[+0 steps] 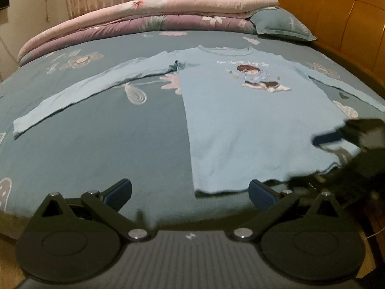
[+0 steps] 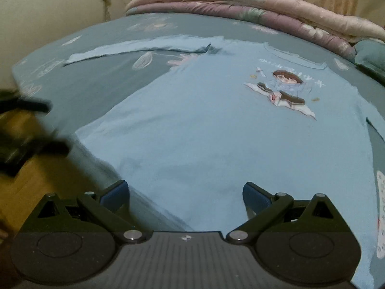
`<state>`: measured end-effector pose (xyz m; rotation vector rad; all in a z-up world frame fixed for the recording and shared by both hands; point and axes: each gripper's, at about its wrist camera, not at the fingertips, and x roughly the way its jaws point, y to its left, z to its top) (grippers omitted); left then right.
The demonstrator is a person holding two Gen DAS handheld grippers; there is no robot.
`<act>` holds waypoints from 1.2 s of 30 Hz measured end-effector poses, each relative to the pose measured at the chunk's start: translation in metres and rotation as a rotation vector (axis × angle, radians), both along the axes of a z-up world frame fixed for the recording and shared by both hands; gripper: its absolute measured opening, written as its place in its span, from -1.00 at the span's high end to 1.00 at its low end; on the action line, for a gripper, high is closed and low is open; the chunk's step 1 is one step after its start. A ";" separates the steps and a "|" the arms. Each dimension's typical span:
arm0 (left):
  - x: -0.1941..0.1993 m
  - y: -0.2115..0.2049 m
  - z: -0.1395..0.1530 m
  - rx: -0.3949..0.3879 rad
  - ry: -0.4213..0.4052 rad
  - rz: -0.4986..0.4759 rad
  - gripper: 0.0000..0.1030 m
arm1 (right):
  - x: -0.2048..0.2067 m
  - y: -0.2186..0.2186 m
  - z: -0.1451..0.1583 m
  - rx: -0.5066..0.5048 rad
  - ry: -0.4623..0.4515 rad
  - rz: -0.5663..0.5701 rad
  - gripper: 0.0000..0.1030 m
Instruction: Fold clothes
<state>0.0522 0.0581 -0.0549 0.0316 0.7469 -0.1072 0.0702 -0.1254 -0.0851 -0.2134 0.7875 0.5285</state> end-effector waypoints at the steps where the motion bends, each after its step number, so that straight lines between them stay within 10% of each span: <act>1: 0.005 -0.002 0.001 -0.007 -0.009 -0.016 -0.99 | -0.003 -0.010 0.004 0.004 -0.038 -0.035 -1.00; 8: 0.043 -0.050 -0.004 -0.084 -0.056 -0.208 -0.99 | -0.014 -0.063 -0.005 0.018 -0.046 -0.229 -1.00; 36: 0.056 -0.060 -0.030 -0.004 0.032 -0.226 -0.99 | -0.002 -0.104 -0.015 0.023 -0.039 -0.403 -1.00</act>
